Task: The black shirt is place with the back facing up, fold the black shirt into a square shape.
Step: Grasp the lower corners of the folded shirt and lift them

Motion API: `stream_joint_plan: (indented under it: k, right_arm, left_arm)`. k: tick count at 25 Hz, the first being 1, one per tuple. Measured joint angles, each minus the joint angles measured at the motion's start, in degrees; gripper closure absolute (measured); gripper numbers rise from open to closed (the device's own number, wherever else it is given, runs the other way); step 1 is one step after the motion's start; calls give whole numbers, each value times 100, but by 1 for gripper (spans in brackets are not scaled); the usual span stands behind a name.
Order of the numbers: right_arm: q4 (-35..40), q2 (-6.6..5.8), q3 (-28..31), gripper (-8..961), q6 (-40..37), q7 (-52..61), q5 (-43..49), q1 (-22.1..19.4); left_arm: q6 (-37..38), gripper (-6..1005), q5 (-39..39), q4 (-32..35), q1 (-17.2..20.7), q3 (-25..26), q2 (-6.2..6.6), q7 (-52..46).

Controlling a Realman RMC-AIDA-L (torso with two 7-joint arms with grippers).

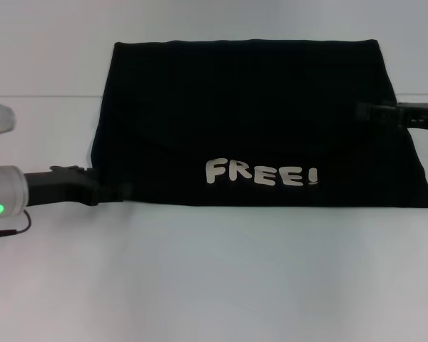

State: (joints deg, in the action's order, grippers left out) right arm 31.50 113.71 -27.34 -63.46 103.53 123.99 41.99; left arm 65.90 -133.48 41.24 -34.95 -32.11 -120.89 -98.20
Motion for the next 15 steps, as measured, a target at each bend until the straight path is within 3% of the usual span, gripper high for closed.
stream_joint_plan:
  k: [5, 15]
  right_arm:
    - [-8, 40, -7, 268, 30, 1, 11, 2]
    - [-21, 54, -9, 267, 30, 1, 12, -12]
  left_arm:
    - [-471, 138, -2, -1, -9, -440, -72, -34]
    - [-698, 150, -10, -79, 40, -488, -96, -41]
